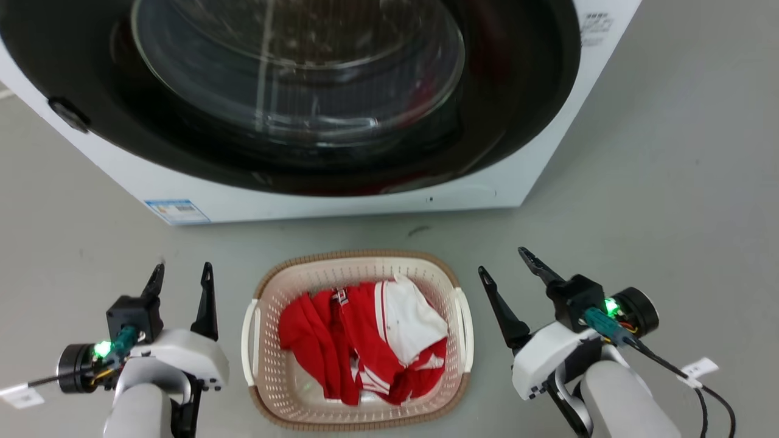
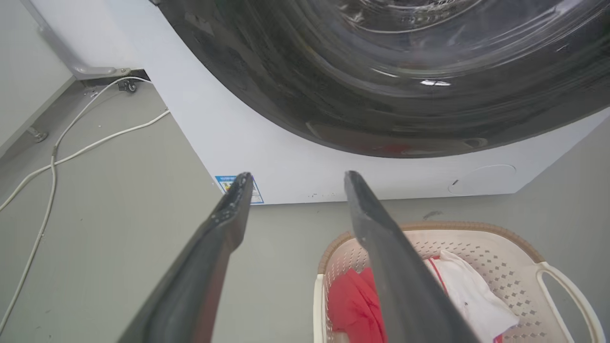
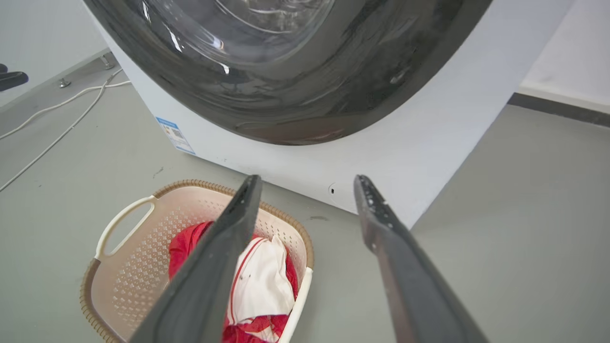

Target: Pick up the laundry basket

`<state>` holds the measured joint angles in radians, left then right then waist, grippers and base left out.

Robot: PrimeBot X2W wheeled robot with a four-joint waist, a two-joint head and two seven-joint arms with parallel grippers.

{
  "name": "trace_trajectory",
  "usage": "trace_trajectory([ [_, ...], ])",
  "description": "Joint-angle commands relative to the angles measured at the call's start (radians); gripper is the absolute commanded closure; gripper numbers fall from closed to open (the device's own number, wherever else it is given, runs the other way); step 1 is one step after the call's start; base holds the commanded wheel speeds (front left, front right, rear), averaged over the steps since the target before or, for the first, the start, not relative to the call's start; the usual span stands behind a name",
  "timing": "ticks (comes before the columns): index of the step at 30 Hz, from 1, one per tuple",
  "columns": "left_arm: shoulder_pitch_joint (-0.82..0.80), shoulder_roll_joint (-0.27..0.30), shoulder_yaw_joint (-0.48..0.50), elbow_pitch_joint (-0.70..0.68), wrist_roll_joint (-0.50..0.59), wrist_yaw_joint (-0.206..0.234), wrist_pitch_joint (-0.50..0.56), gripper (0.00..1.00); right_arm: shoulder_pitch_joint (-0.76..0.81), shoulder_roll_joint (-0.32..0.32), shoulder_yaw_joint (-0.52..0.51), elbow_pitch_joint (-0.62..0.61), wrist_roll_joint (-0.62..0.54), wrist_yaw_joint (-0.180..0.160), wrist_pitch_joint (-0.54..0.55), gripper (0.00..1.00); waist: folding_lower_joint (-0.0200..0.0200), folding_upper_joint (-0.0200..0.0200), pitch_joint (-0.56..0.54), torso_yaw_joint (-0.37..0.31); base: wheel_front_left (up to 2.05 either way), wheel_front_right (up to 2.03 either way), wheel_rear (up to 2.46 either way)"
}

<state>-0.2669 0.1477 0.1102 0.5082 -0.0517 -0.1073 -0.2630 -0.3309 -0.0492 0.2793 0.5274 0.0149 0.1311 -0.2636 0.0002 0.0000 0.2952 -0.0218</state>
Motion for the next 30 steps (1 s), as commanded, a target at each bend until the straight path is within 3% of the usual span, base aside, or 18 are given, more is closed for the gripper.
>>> trace_trajectory([
  [1,-0.024,0.006,-0.002,0.016,-0.003,-0.004,-0.003,0.00,-0.026,-0.002,0.008,0.025,-0.001,-0.001,-0.002,0.00,-0.0002,0.0000,0.063,-0.007,0.00,0.00,0.00],
  [19,-0.226,0.032,-0.049,0.329,-0.019,-0.020,-0.003,0.00,-0.279,-0.002,0.164,0.435,0.102,-0.001,-0.002,0.00,-0.0002,0.0000,0.289,0.015,0.00,0.00,0.00],
  [30,-0.307,0.027,-0.087,0.455,-0.033,-0.022,-0.003,0.00,-0.355,-0.002,0.215,0.541,0.156,-0.001,-0.002,0.00,-0.0002,0.0000,0.405,0.033,0.00,0.00,0.00],
])
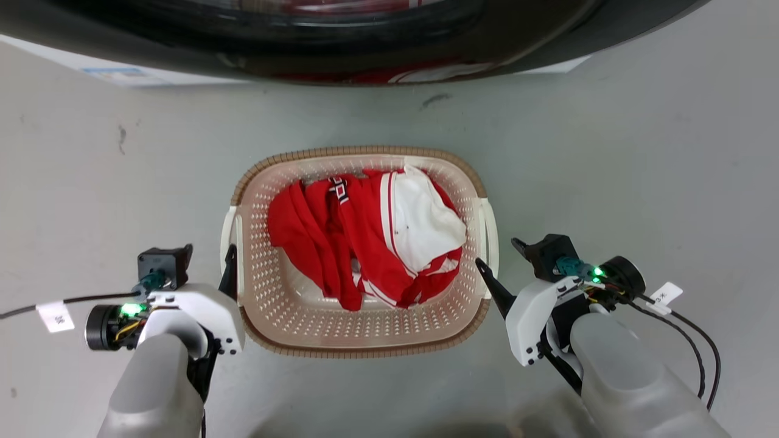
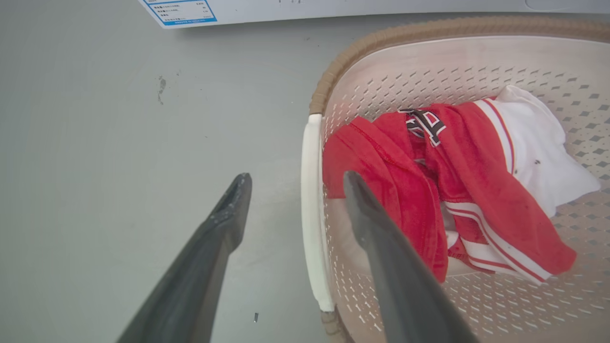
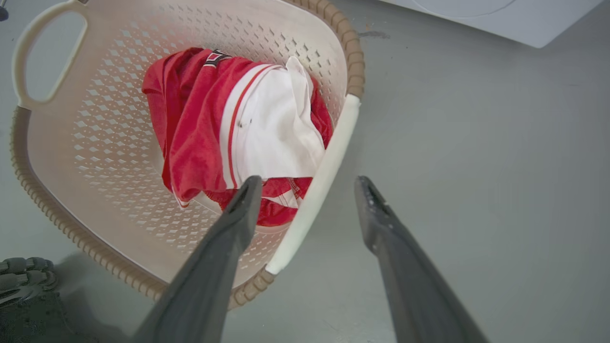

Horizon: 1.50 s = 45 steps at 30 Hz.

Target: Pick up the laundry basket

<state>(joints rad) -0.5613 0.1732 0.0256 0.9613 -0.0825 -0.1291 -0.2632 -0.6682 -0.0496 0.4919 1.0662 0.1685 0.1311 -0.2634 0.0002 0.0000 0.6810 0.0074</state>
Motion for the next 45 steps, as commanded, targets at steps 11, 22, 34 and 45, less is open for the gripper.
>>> trace_trajectory([
  [11,-0.110,0.003,-0.037,0.073,-0.017,-0.001,-0.002,0.00,-0.094,-0.001,0.054,0.042,0.048,-0.001,-0.002,0.00,-0.0002,0.0000,0.127,0.010,0.00,0.00,0.00],
  [22,-0.180,0.004,-0.064,0.148,-0.035,-0.001,-0.002,0.00,-0.146,-0.001,0.104,0.063,0.087,-0.001,-0.002,0.00,-0.0002,0.0000,0.196,0.006,0.00,0.00,0.00],
  [34,-0.199,-0.031,-0.093,0.194,-0.040,0.000,-0.002,1.00,-0.156,-0.003,0.152,0.092,0.116,0.001,-0.002,1.00,-0.0002,0.0000,0.189,0.015,0.00,0.00,0.00],
  [45,-0.132,-0.070,-0.169,0.272,-0.104,0.000,-0.002,1.00,-0.088,0.005,0.211,0.119,0.182,0.005,0.035,1.00,-0.0002,0.0000,0.013,0.010,0.00,0.00,0.00],
])
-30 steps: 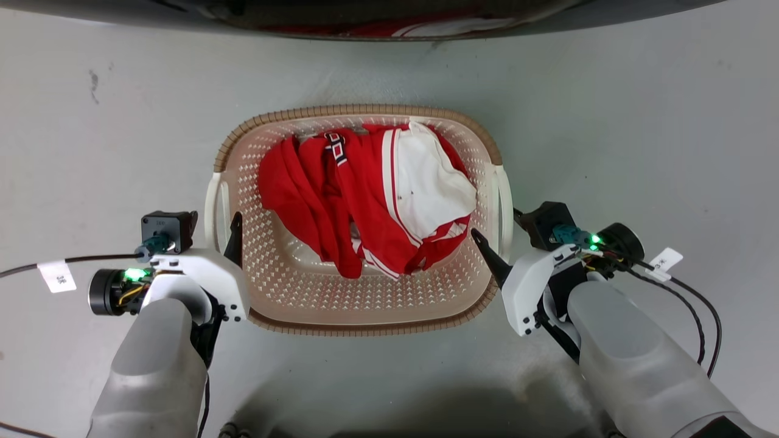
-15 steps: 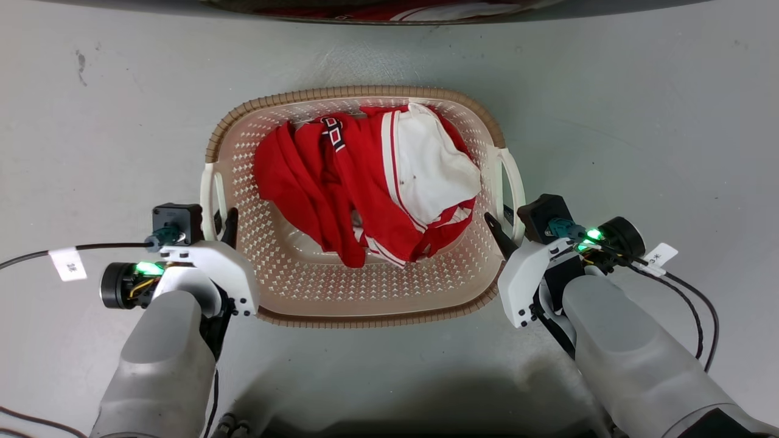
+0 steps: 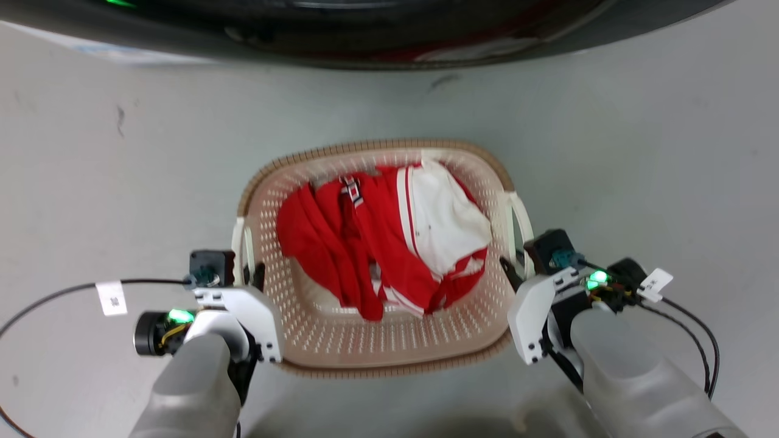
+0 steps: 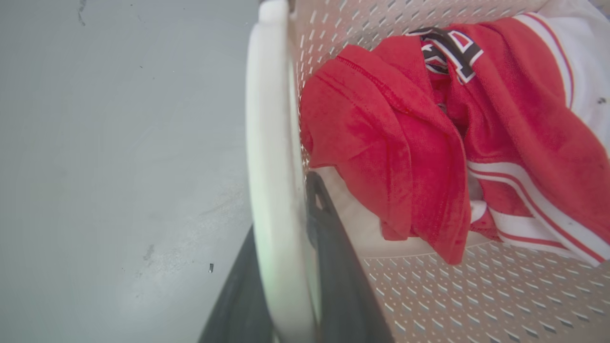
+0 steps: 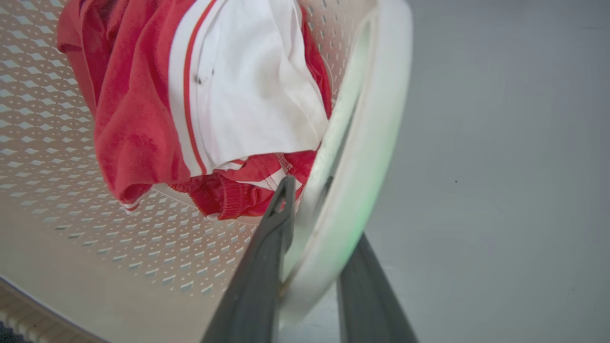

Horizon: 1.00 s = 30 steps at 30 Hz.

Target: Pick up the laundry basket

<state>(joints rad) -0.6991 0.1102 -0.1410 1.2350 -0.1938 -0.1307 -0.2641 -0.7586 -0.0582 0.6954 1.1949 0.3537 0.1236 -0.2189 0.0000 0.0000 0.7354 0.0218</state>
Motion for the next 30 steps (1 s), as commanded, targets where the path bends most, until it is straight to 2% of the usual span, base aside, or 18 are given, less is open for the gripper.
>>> trace_trajectory([
  [1,0.014,-0.010,-0.013,0.006,-0.002,0.001,0.000,1.00,0.010,0.014,0.012,-0.008,0.004,0.013,-0.001,1.00,0.0000,0.0000,-0.061,-0.007,0.00,0.00,0.00],
  [13,0.101,-0.029,-0.160,0.034,-0.114,-0.001,0.093,1.00,0.101,0.015,0.073,0.024,0.091,0.013,0.103,1.00,0.0000,0.0000,-0.314,-0.034,0.00,0.00,0.00],
  [30,0.223,0.007,-0.369,-0.013,-0.308,-0.001,0.280,1.00,0.227,0.013,0.141,0.048,0.201,0.012,0.211,1.00,0.0000,0.0000,-0.614,-0.041,0.00,0.00,0.00],
])
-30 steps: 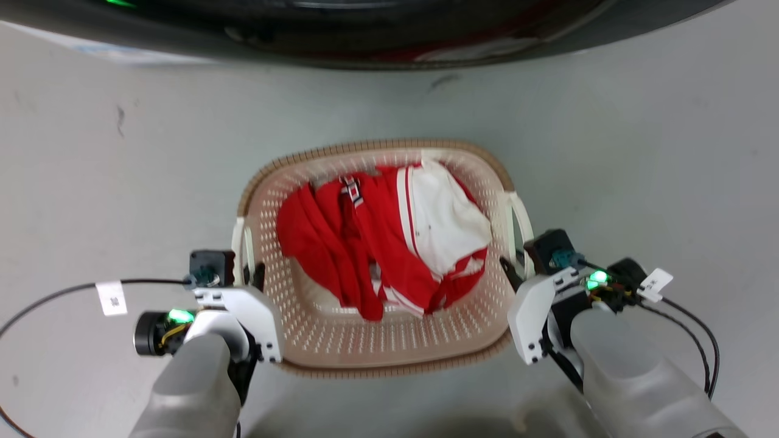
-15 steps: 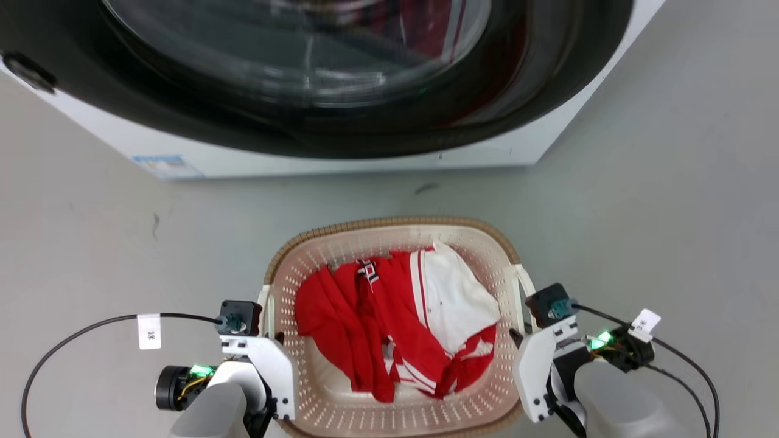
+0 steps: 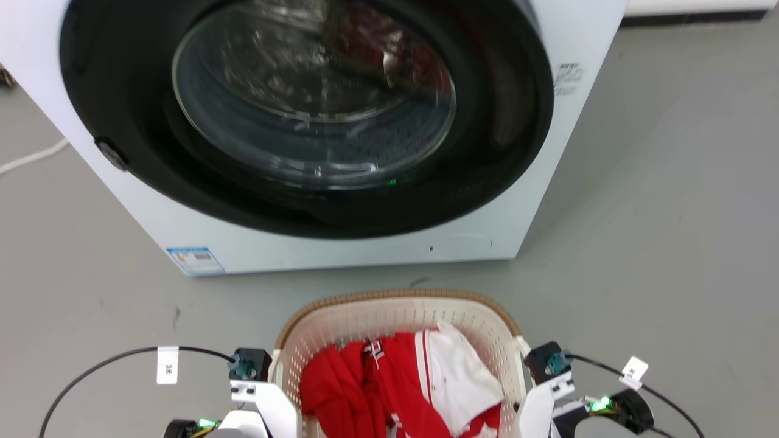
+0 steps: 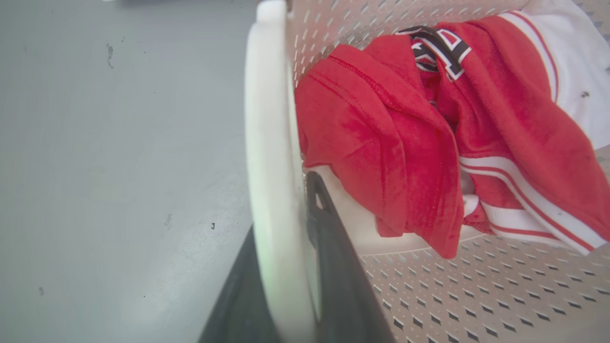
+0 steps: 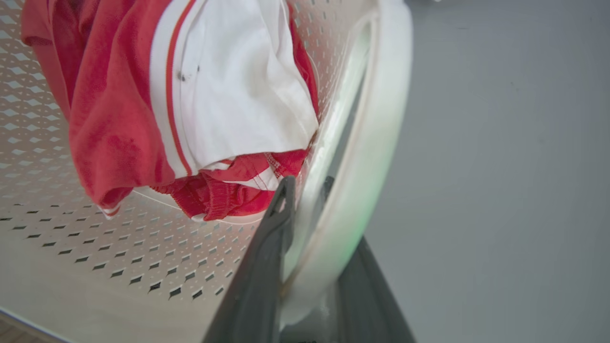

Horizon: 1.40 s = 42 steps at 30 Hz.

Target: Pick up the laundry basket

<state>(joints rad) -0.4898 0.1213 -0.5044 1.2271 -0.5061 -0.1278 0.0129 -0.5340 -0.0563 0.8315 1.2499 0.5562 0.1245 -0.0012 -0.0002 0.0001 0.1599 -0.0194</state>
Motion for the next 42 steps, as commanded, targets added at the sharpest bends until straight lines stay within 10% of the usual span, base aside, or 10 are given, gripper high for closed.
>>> trace_trajectory([
  [1,0.021,-0.002,-0.017,-0.008,-0.008,-0.004,0.014,1.00,0.011,0.011,0.009,-0.006,0.005,0.011,0.000,1.00,0.0002,-0.0001,-0.054,0.001,0.00,0.00,0.00],
  [42,0.026,0.076,-0.318,-0.084,-0.365,-0.005,0.266,1.00,0.042,-0.008,0.163,0.008,0.197,0.007,0.192,1.00,0.0002,-0.0001,-0.202,0.015,0.00,0.00,0.00],
])
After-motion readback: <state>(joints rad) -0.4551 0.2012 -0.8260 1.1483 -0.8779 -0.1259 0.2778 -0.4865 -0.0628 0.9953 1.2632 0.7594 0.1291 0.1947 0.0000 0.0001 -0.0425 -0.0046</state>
